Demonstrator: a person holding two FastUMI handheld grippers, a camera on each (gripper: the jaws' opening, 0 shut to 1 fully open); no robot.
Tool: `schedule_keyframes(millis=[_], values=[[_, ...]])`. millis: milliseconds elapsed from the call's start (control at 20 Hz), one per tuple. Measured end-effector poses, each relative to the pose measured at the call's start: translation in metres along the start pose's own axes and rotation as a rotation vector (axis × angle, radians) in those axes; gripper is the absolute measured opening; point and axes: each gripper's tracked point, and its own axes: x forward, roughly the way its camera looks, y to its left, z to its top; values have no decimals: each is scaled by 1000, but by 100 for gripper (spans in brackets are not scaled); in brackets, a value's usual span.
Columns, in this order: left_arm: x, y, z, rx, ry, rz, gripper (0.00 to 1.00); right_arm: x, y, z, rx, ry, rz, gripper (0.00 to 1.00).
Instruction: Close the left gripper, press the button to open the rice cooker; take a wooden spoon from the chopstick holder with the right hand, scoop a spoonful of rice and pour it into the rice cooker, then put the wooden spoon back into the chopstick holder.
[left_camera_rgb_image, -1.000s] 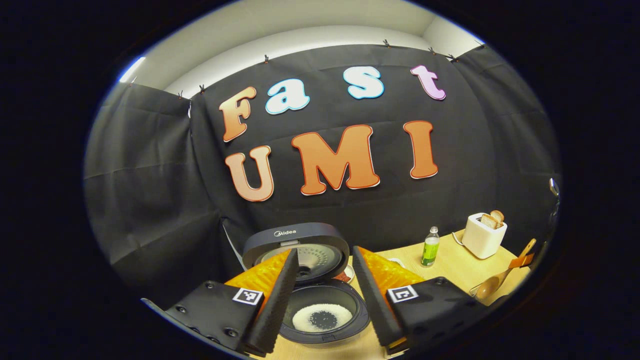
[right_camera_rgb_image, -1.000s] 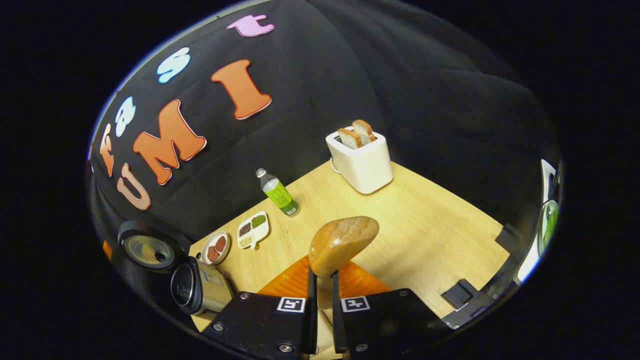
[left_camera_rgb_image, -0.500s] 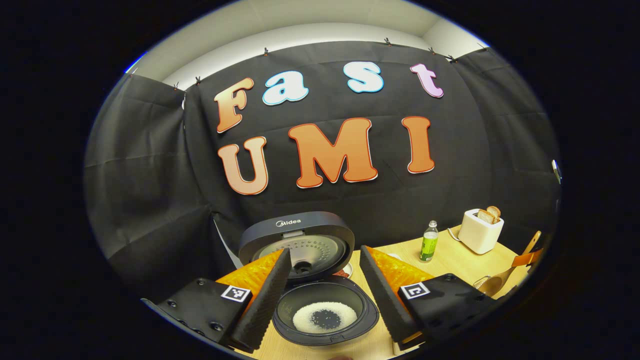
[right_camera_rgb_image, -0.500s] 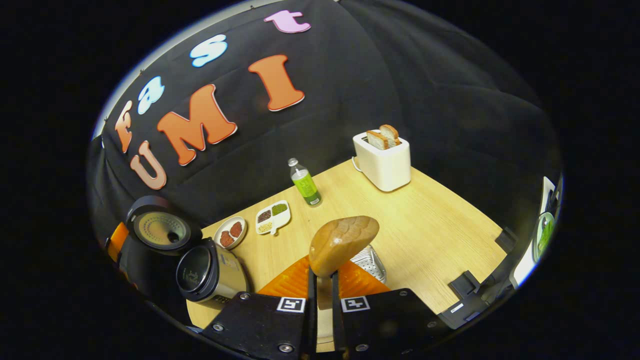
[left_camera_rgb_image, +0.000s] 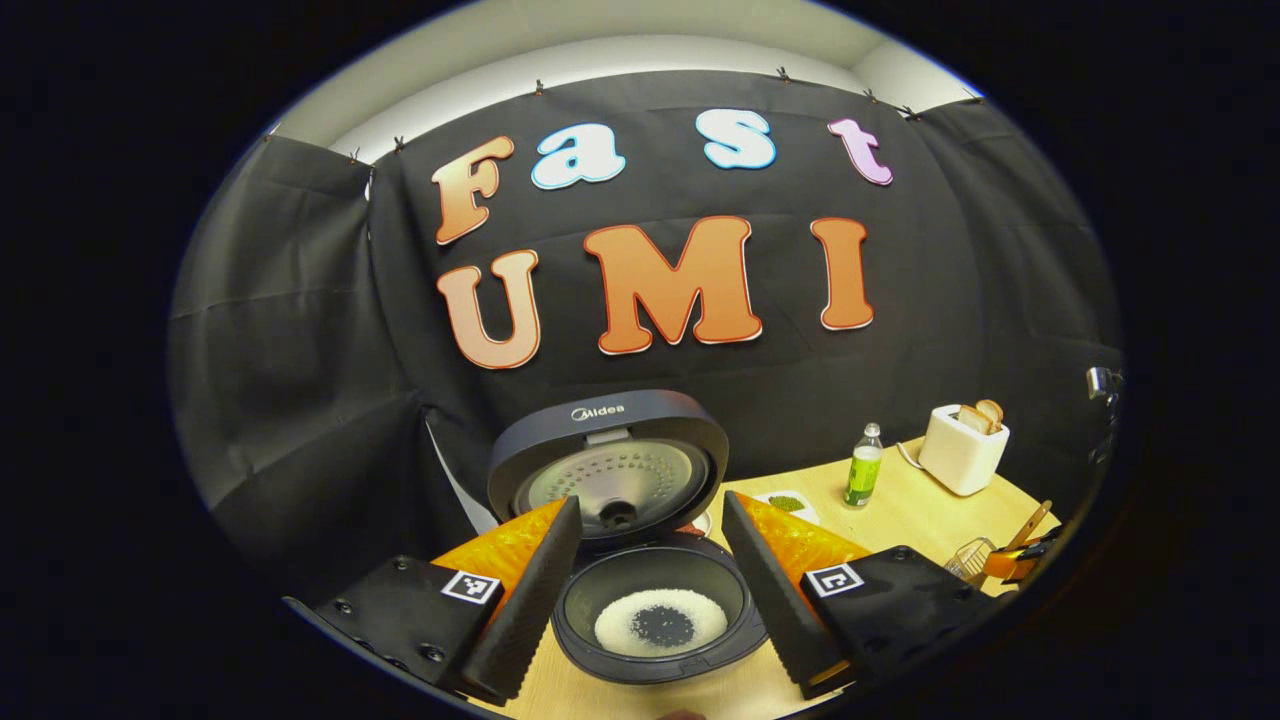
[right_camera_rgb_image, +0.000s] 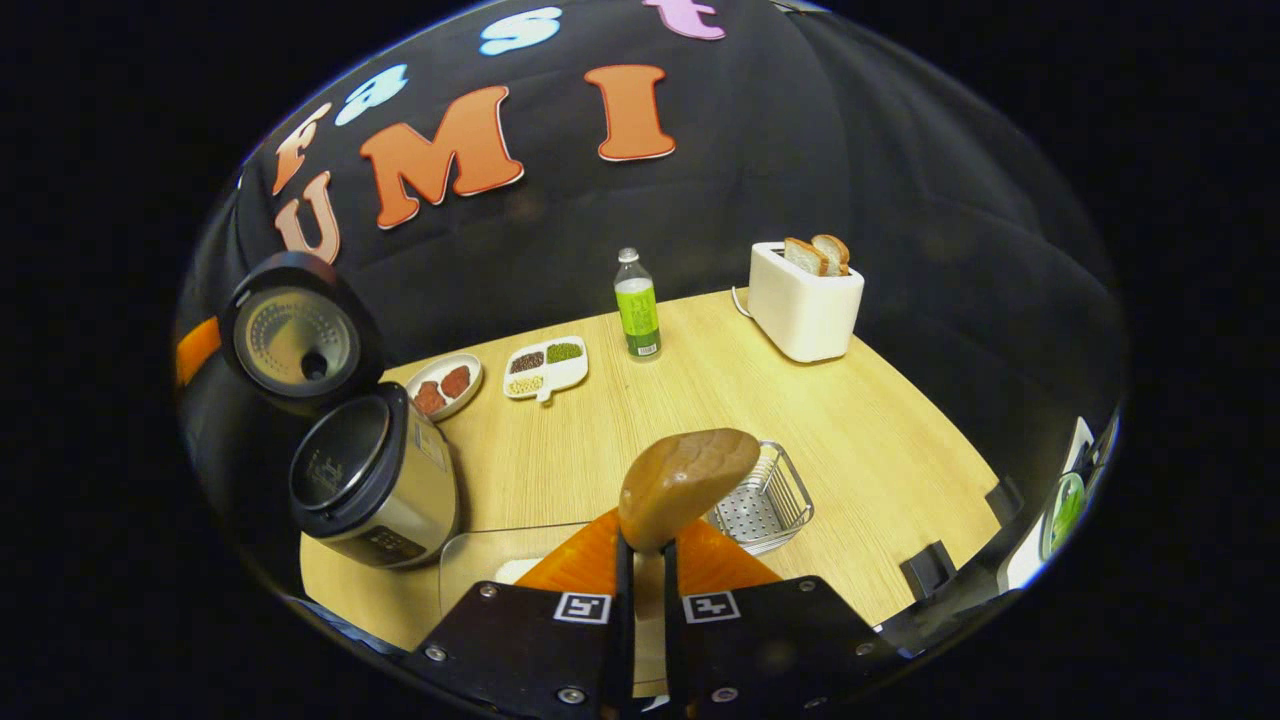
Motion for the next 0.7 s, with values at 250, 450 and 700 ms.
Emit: schedule_keyframes(millis=[250,450,700], values=[[1,10,-12,23,19,-17,87,9,2,-14,-95,-63,-100,11],[6,17,-19,20,33,-26,87,10,10,-25,-178,-91,-152,8],[10,14,-25,13,48,-53,87,19,15,-37,-162,-80,-173,7]])
